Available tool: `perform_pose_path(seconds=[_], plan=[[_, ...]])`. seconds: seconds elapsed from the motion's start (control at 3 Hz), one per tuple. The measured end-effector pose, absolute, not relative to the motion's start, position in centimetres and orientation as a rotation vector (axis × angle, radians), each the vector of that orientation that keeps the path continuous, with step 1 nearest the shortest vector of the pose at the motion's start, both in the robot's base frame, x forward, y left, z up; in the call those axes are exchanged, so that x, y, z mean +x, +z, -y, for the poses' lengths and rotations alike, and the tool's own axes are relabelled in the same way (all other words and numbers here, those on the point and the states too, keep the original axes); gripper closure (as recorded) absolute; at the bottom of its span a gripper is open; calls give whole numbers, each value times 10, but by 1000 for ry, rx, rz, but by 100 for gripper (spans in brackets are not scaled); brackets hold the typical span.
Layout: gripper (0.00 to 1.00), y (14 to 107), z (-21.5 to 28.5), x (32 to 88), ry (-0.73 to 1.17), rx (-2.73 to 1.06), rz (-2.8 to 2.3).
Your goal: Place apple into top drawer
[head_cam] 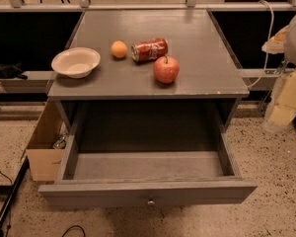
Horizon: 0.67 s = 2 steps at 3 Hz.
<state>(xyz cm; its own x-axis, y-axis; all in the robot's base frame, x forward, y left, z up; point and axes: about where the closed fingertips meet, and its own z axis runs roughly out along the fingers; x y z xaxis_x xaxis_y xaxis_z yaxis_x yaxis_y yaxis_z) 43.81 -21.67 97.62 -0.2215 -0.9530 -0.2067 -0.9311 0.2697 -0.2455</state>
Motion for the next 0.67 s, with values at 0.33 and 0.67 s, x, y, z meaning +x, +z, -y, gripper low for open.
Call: perform_pose_path(seconds=[0.33,0.67], plan=[[0,976,217,438,-98,-1725,-2232],[0,979,218,442,-2,-1683,-2203]])
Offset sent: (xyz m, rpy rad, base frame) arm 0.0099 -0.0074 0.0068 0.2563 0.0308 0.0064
